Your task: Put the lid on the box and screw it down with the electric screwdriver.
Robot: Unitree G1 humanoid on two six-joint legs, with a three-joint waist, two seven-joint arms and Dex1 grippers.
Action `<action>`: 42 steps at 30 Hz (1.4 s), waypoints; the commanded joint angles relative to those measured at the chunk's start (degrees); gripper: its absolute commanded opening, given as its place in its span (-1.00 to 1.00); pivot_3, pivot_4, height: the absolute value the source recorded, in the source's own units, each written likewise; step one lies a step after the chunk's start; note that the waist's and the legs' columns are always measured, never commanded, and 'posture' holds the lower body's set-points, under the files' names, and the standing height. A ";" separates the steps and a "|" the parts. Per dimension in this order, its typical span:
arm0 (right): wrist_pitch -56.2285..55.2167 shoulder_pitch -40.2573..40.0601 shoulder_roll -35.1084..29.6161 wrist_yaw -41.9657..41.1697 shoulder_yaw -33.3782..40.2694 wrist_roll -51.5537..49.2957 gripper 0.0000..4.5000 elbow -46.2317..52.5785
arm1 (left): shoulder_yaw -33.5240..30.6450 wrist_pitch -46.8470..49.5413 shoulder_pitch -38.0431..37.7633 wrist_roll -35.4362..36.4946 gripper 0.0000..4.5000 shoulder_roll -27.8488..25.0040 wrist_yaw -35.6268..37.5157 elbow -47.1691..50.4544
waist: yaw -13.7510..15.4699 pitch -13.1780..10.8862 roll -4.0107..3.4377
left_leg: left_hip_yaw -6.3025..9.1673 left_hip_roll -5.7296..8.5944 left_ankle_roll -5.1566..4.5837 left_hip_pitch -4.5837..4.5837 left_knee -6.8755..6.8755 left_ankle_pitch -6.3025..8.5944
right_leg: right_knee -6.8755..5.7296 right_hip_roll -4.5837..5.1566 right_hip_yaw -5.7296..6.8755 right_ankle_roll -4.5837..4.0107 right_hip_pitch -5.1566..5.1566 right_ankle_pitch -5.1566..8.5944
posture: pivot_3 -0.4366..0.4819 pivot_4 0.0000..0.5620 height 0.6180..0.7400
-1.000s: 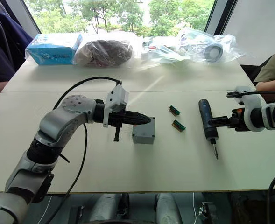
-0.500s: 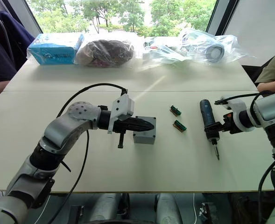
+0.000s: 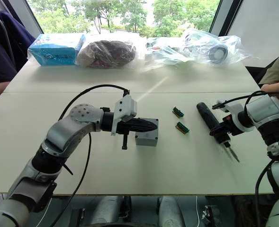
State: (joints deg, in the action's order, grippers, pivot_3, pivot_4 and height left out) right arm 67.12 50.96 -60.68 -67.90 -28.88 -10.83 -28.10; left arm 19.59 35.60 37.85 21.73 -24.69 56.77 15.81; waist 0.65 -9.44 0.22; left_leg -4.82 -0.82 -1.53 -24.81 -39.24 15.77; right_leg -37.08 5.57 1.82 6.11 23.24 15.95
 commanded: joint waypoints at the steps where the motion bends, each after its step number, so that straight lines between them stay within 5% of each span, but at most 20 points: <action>1: -2.98 0.31 0.51 0.55 2.12 1.88 -0.18 -2.22 | -1.26 -0.55 0.05 -0.11 -1.00 -0.74 -0.36 1.15 | 0.01 0.00 0.00 | 0.01 0.00 0.00 0.00 0.00 0.00 | 0.00 0.00 0.01 0.00 0.00 0.00 | -0.05 -0.47 1.00; 8: -11.36 13.59 4.11 8.31 20.22 -2.24 -0.18 -11.12 | -4.94 -1.50 0.67 1.02 -1.00 -3.05 0.48 -3.21 | -0.43 -0.23 -0.46 | -0.13 0.02 0.06 0.00 0.00 -0.04 | -0.04 0.02 -0.08 0.04 0.12 -0.03 | -0.05 -0.47 1.00; 12: -16.54 11.22 11.76 16.87 42.31 -14.10 -0.18 1.84 | -5.94 -3.39 2.28 -0.94 -1.00 -4.04 0.89 -7.56 | -0.81 -0.25 -0.47 | -0.14 -0.10 0.21 -0.06 0.14 -0.12 | 0.01 -0.08 -0.07 0.04 0.23 -0.02 | -0.05 -0.47 1.00; 18: -4.40 3.12 28.44 31.09 57.44 -30.65 -0.18 30.19 | -5.66 -4.27 4.45 -1.80 -1.00 -4.68 3.04 -12.13 | 0.02 -0.22 -0.41 | -0.05 -0.10 0.31 -0.07 0.10 -0.18 | -0.01 -0.08 0.01 0.04 0.12 -0.02 | -0.05 -0.47 1.00; 22: -8.43 -7.08 37.29 35.21 53.95 -33.76 -0.18 47.78 | -4.28 -3.34 4.83 -2.44 -1.00 -4.70 4.35 -12.66 | 0.24 -0.23 -0.42 | 0.02 -0.02 0.30 -0.16 0.05 -0.17 | -0.10 0.00 0.04 0.05 0.13 -0.03 | -0.05 -0.47 1.00; 26: -12.26 -13.69 40.95 38.03 49.47 -33.33 -0.18 55.18 | -3.06 -2.50 4.90 -2.53 -1.00 -4.42 5.82 -11.86 | 0.03 -0.23 -0.42 | 0.06 0.05 0.28 -0.26 0.01 -0.17 | -0.13 0.00 0.06 0.05 0.18 -0.03 | -0.05 -0.47 1.00; 42: -33.78 -25.61 41.89 39.87 36.64 -18.48 -0.18 51.43 | 4.31 -8.59 7.09 -11.82 -1.00 -3.50 8.62 -16.70 | -0.02 -0.22 -0.42 | 0.07 0.03 0.27 -0.24 0.01 -0.16 | -0.07 -0.09 0.04 0.05 0.23 -0.02 | -0.05 -0.47 1.00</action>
State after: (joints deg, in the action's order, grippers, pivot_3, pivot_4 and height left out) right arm 37.02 24.99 -19.06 -28.22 7.00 -29.96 22.12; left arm 24.01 27.93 44.60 10.39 -28.47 65.07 -1.79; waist 0.63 -9.67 -0.19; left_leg -4.74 -0.79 -1.26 -25.05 -39.23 15.60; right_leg -37.15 5.48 1.86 6.16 23.47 15.92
